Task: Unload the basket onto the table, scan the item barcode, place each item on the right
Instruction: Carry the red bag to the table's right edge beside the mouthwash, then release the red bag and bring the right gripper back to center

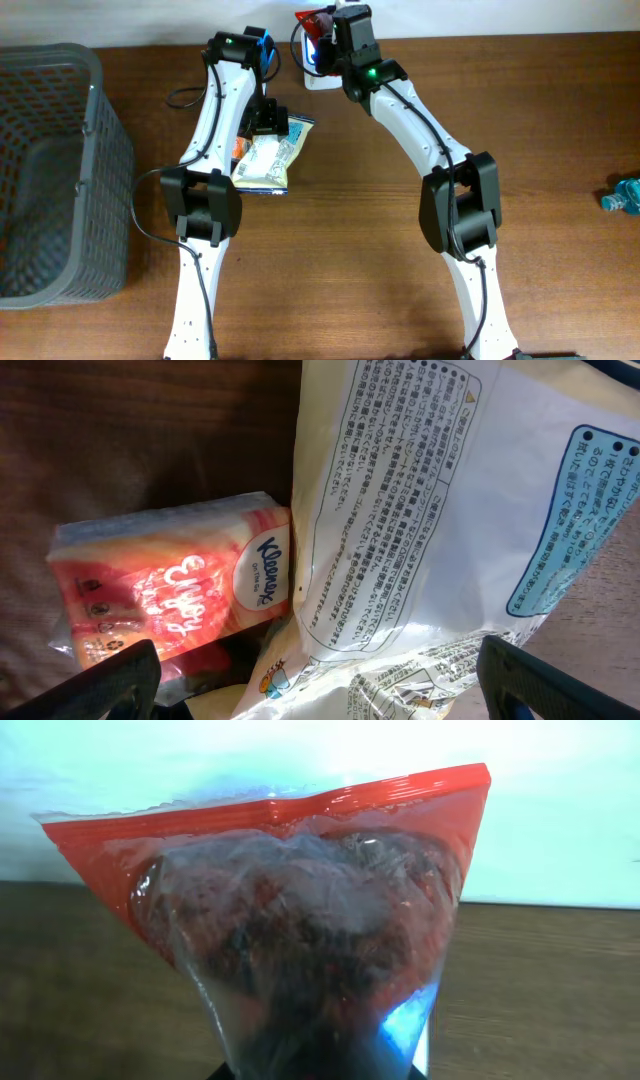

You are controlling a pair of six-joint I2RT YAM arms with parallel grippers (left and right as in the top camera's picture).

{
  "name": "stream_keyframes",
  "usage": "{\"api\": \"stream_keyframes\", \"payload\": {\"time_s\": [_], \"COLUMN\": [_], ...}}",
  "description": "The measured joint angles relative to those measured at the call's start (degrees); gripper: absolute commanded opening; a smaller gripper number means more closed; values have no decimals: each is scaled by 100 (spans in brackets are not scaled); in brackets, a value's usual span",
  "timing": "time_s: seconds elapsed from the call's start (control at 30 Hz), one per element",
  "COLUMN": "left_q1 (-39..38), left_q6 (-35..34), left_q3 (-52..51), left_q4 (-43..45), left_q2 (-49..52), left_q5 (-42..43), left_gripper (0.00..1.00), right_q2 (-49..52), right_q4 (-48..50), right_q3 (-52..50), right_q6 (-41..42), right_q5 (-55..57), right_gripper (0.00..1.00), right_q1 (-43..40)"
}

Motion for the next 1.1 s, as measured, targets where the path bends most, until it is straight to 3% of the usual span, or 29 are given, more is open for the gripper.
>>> {"api": "stream_keyframes", "payload": {"time_s": [0.17,0.3,0.57,0.67,0.9,0.97,1.03,1.1], "left_q1": [0,0,-4,-4,-4,-4,-4,-4], "left_q6": [0,0,-2,-2,-2,-2,-2,-2], "left_q3": [0,0,0,0,0,0,0,0], "left_q4": [-2,-2,2,0,0,0,0,0], "left_q2": [0,0,0,0,0,0,0,0], "left_q5": [0,0,0,2,0,0,0,0], "left_gripper": [99,99,99,99,99,99,99,99], "right_q2": [-2,-197,-1010,-1003,-691,-684,-678,-678], "right_q4": [-181,-1204,-3928,-4369,-4262,-3993,-3853,-3842], "right_q3": [0,-2,68,68,-122,-186,-227,-229], "right_q6": [11,407,717,730,728,728,732,737], "right_q5": [164,675,1320,1362,1316,1314,1314,1305], "right_gripper": [16,16,16,16,25,25,36,36], "right_q1": [-111,-608,-3390,-4376,-5696,-5810,-5851,-5851]}}
